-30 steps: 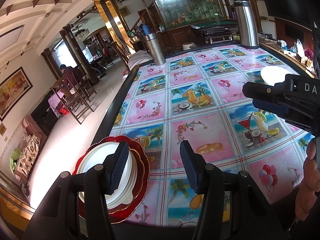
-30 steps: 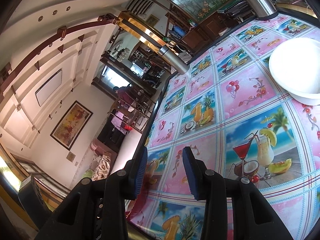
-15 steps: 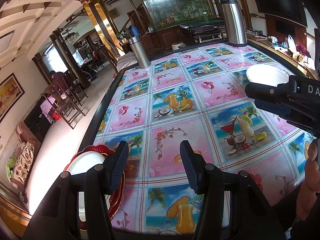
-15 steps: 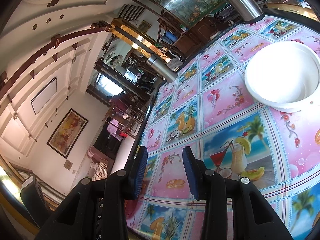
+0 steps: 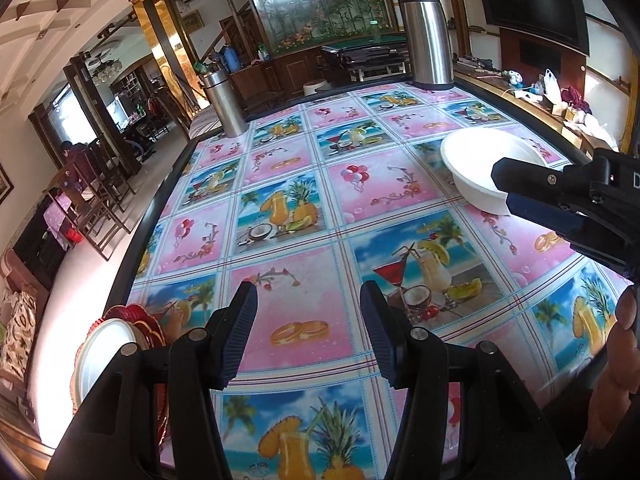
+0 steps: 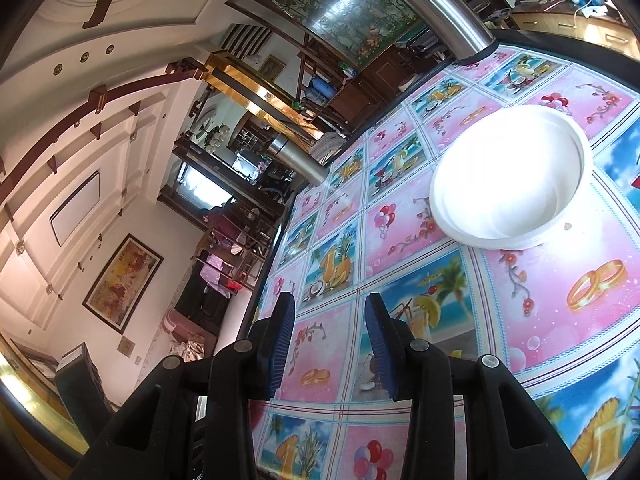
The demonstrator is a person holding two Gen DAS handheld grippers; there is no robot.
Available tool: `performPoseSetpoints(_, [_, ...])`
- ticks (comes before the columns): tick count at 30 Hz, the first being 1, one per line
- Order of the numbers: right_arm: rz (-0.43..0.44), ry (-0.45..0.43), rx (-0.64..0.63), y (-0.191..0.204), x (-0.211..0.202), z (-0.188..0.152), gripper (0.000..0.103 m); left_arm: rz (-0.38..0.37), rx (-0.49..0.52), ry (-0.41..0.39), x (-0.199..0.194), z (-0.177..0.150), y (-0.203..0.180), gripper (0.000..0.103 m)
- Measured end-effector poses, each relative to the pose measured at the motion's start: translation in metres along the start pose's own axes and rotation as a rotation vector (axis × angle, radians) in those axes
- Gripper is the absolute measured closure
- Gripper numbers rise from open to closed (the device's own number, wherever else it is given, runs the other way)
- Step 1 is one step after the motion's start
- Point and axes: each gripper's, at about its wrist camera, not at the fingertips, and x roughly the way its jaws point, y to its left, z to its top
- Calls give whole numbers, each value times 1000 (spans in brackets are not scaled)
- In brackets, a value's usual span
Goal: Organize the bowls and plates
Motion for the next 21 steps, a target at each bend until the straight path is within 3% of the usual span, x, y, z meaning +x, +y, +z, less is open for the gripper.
performPoseSetpoints(21, [-97,-109,104,-60,-63,24,63,-107,136,-4,10,36,-80,51])
